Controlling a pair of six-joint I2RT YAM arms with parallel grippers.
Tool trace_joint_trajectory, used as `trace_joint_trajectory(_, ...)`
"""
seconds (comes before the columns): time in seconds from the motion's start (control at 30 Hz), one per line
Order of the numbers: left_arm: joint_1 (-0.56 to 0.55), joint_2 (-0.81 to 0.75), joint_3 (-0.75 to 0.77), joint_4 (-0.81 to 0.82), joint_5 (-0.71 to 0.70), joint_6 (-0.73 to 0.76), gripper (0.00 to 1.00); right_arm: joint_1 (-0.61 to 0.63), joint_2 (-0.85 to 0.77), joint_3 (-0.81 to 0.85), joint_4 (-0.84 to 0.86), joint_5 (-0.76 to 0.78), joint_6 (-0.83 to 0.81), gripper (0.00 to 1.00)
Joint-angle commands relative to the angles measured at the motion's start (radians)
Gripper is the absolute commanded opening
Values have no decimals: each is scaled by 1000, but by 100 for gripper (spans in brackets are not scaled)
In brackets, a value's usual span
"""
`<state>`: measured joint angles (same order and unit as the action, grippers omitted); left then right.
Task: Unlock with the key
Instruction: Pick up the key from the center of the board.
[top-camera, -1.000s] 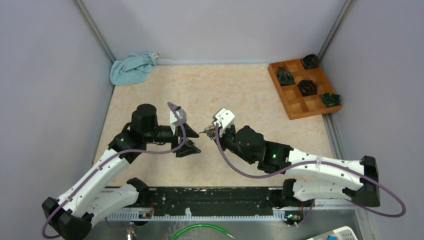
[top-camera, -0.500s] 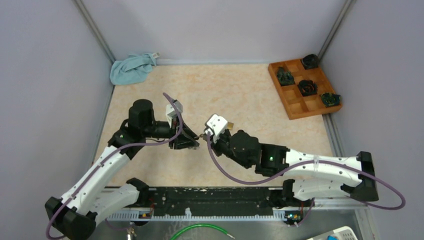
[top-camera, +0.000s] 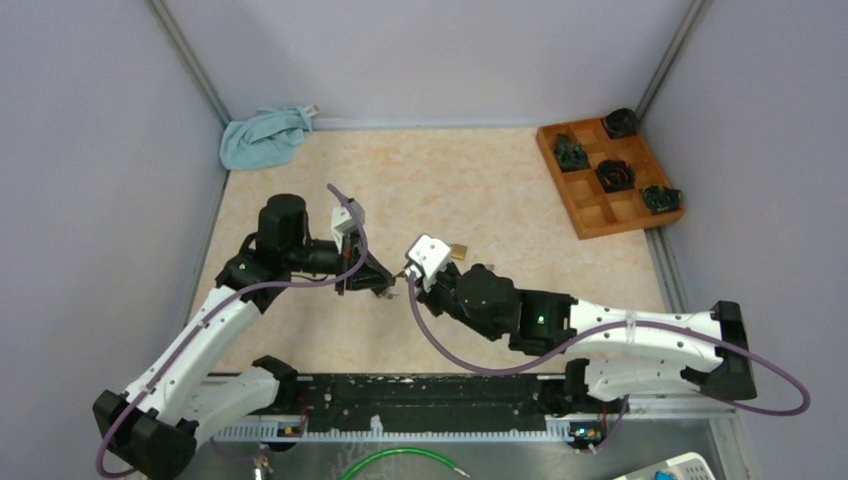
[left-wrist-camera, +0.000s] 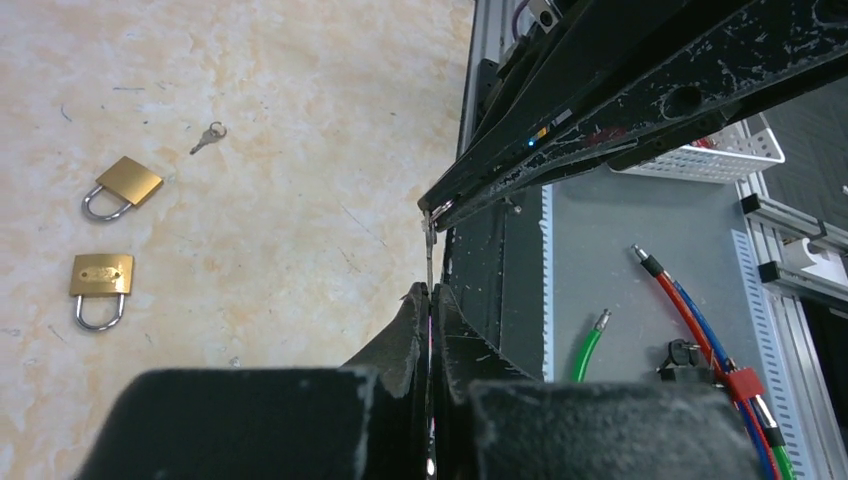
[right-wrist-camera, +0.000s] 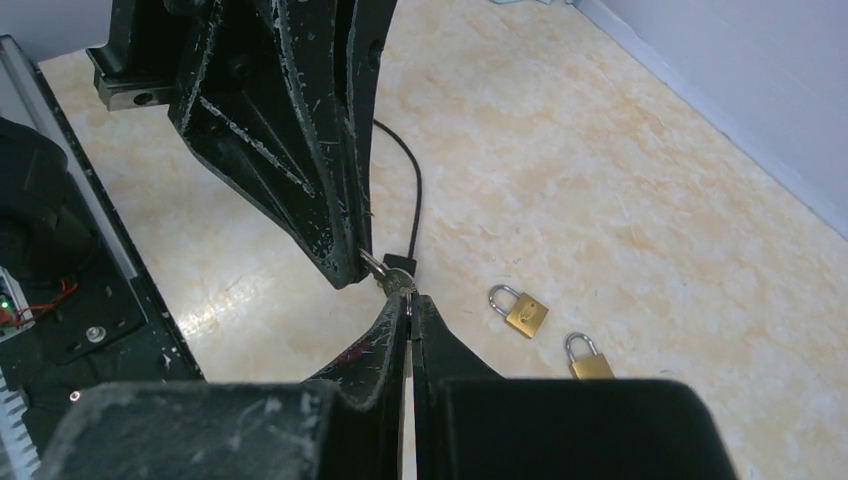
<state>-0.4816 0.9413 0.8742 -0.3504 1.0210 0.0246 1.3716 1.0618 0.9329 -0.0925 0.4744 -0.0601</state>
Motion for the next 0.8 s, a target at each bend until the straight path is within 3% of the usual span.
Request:
trace_joint_trajectory(0.0, 3, 13, 73, -56, -24, 103, 0, 13, -10, 23, 56, -79, 40, 4)
trace_joint_trajectory(0.07, 3, 27, 110, -116, -36, 174, 0, 12, -28, -3, 70, -114, 62, 28)
trace_joint_trajectory(0.17, 3, 47, 145, -213, -45, 264, 0, -29, -68, -33, 80, -196, 103, 40)
trace_joint_trajectory(0.23, 3, 56, 160, -265, -36, 322, 0, -115, -100, -38, 74, -341, 160, 56)
trace_joint_trajectory(0.3, 2, 77, 180, -336, -15, 378, 0, -220, -135, -50, 85, -498, 220, 64)
trace_joint_trajectory(0.4, 2, 113, 211, -430, 15, 427, 0, -371, -169, -80, 138, -745, 294, 69)
trace_joint_trajectory(0.53, 2, 153, 231, -526, 63, 457, 0, -502, -115, -58, 182, -1051, 360, 68)
trace_joint_trajectory(0.77, 2, 144, 263, -542, 112, 480, 0, -517, 16, -17, 193, -1262, 385, 61)
